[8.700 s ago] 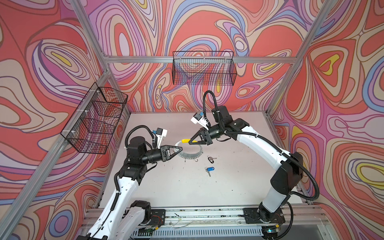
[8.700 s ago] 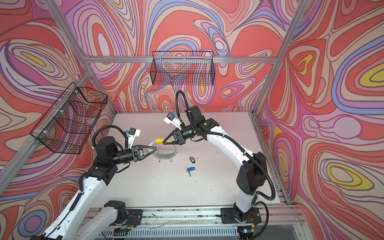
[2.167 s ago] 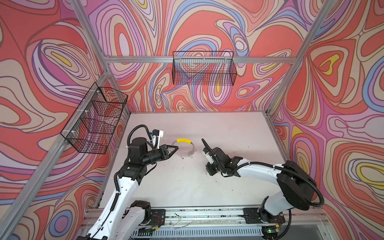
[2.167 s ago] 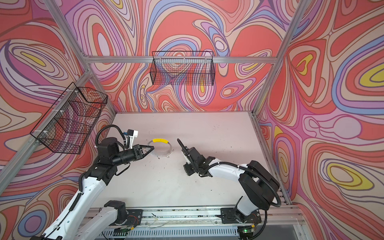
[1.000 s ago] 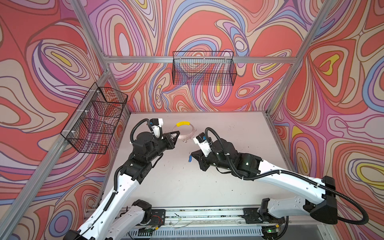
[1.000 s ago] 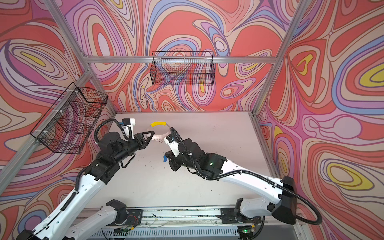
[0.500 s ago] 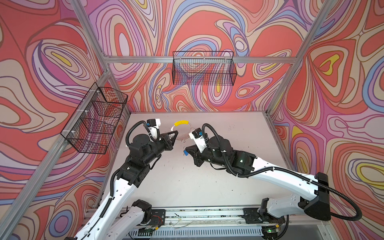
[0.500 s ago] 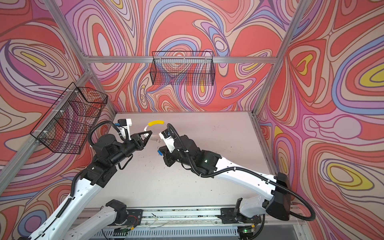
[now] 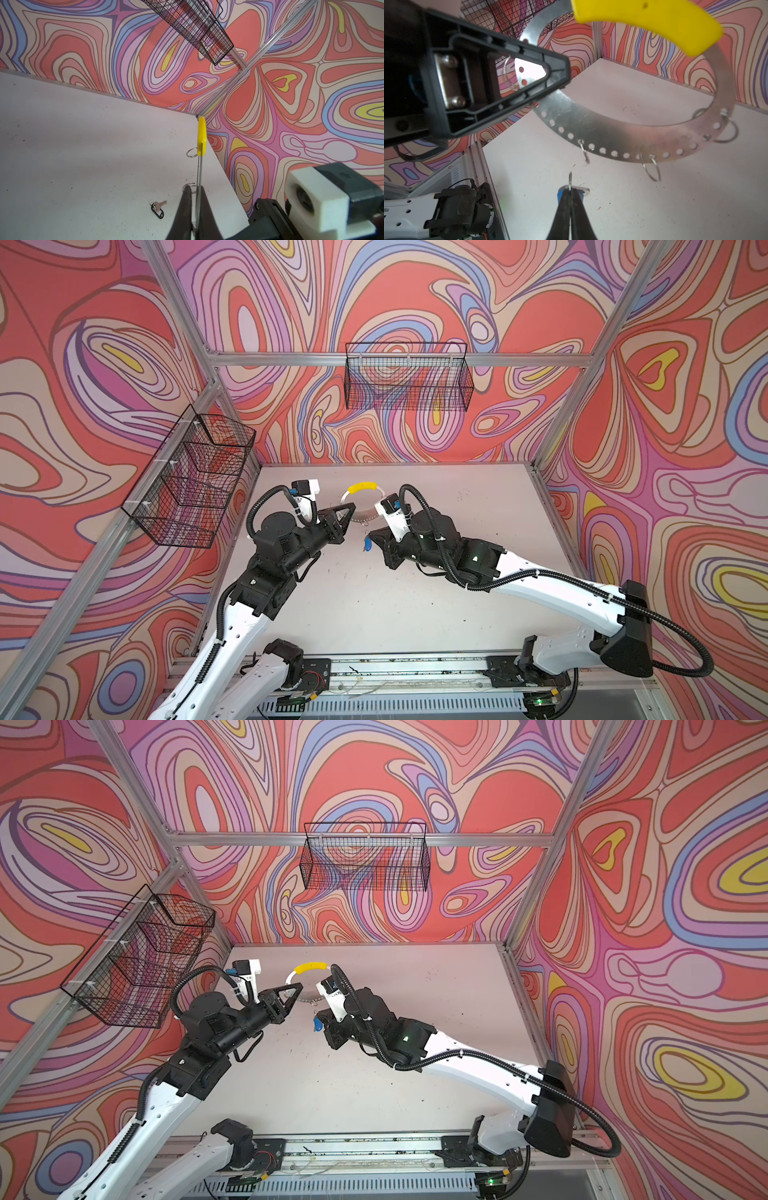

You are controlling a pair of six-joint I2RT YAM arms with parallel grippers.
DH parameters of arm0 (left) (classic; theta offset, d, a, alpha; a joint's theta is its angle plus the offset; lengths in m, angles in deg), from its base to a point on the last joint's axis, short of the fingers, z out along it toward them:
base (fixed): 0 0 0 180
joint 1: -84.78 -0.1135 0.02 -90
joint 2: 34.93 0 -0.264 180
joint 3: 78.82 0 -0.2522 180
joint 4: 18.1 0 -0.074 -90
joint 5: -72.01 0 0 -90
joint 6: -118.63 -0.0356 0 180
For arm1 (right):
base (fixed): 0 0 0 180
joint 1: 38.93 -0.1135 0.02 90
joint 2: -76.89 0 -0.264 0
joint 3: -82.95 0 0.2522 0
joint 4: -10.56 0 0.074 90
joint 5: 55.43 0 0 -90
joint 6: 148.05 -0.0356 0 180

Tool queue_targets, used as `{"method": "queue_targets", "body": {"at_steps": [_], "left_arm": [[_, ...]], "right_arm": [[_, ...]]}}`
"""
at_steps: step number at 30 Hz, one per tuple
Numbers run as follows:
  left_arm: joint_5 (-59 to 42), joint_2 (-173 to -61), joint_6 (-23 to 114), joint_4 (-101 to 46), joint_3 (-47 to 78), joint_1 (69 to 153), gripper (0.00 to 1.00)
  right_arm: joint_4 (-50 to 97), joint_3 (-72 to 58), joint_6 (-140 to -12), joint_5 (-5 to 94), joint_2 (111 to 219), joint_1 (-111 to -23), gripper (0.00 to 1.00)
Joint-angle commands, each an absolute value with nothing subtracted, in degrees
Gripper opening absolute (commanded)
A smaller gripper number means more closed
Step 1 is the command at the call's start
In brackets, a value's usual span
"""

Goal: Put the keys on the keyring
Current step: 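Lift the blue-tagged key toward the ring held by the left gripper, then raise the key's small ring up to the silver ring's lower edge with the right gripper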

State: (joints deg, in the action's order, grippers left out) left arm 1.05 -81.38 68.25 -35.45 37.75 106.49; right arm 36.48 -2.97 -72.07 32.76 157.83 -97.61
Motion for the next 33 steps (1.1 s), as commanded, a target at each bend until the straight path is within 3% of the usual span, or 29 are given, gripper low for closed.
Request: {"method": "queue_targets", "body": {"at_steps": [1, 33], "left_arm": [[2.6, -80.5, 67.4, -33.8, 38.3, 106.7, 0.0], [4.5, -80.5, 67.2, -32.9, 38.6, 106.8, 0.0]], "right_arm": [[34.8, -4.0, -72.3, 33.2, 157.2, -96.7, 0.0], [33.1, -0.1, -74.7, 40.0, 155.7, -92.4, 0.0]]}}
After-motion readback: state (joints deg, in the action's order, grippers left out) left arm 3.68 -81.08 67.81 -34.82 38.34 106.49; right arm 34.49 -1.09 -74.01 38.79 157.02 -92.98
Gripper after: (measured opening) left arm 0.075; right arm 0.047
